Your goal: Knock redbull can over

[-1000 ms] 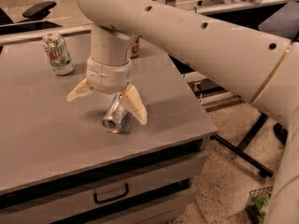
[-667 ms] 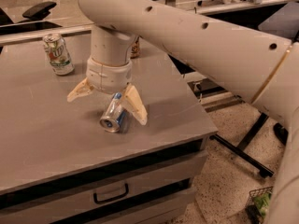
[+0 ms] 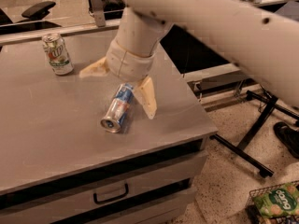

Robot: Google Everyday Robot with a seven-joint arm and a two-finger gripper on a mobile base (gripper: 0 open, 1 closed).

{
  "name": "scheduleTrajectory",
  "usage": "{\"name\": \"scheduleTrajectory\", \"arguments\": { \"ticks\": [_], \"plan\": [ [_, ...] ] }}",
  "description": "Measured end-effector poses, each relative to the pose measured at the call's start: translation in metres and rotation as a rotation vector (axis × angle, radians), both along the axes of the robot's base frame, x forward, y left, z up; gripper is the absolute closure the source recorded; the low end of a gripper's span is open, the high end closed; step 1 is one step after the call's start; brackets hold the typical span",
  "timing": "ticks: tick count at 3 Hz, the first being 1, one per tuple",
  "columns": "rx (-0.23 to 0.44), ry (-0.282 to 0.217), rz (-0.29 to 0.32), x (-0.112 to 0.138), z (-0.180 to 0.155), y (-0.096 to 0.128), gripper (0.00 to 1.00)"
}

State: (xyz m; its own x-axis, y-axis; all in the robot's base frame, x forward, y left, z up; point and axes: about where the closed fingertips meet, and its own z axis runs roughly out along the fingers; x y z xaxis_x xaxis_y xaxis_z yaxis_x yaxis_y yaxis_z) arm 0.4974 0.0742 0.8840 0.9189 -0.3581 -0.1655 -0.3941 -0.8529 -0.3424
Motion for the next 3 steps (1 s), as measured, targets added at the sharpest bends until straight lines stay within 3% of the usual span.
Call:
{"name": "scheduleTrajectory", "arguments": {
  "ticks": [1, 2, 3],
  "plan": [
    [0.124, -0.128, -0.127, 0.013, 0.053, -0.036, 0.00],
    [0.196, -0.271, -0.320, 0.006, 0.098, -0.088, 0.00],
    [0.223, -0.347, -0.399, 0.011, 0.115, -0.114, 0.00]
  ]
}}
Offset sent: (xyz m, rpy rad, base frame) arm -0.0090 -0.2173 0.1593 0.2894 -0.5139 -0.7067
